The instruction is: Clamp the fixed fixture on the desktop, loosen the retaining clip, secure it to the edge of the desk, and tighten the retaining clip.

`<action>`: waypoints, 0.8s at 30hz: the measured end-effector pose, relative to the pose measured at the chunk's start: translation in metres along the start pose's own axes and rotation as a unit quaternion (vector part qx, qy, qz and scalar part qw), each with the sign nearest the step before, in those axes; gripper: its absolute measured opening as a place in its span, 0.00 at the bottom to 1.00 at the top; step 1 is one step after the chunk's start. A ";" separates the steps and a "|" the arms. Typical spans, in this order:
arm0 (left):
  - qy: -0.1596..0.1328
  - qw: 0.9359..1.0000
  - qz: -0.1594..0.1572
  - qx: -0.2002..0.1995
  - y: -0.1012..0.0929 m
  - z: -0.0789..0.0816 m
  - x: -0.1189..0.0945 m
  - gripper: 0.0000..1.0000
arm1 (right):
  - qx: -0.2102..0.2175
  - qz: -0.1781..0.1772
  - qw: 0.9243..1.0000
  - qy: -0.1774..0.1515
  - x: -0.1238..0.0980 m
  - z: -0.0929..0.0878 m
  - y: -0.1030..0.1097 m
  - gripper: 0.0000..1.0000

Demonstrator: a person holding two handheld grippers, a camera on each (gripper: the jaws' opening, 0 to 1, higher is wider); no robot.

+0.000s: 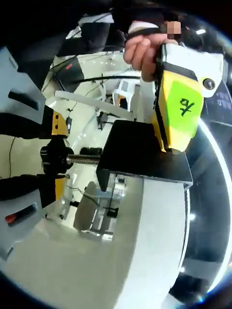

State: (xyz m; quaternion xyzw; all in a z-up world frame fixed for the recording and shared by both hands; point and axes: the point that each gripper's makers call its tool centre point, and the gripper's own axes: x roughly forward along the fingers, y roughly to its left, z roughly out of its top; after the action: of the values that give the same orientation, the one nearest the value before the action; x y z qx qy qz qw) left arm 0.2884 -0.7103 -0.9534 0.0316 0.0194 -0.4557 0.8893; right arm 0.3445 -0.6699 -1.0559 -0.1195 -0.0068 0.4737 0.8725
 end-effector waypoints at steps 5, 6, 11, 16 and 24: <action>0.005 1.000 0.002 0.001 0.002 -0.001 0.001 0.01 | -0.017 0.071 0.997 -0.018 -0.002 0.001 0.005 0.25; 0.006 1.000 0.003 0.001 0.002 -0.002 0.001 0.01 | -0.014 0.086 0.996 -0.021 -0.002 0.001 0.007 0.25; 0.003 1.000 -0.001 0.000 0.002 -0.002 0.002 0.01 | -0.023 0.114 0.993 -0.031 -0.001 0.001 0.011 0.25; 0.001 1.000 -0.002 -0.003 0.003 -0.002 0.003 0.01 | -0.029 0.072 0.997 -0.010 0.003 0.000 0.012 0.26; -0.010 1.000 -0.006 -0.012 0.004 -0.001 0.002 0.01 | 0.007 -0.123 0.992 -0.009 -0.003 0.014 -0.005 0.32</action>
State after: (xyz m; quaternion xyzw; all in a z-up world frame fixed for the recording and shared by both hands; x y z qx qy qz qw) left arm 0.2927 -0.7093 -0.9547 0.0168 0.0163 -0.4609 0.8872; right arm 0.3455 -0.6720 -1.0407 -0.1077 -0.0259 0.3641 0.9248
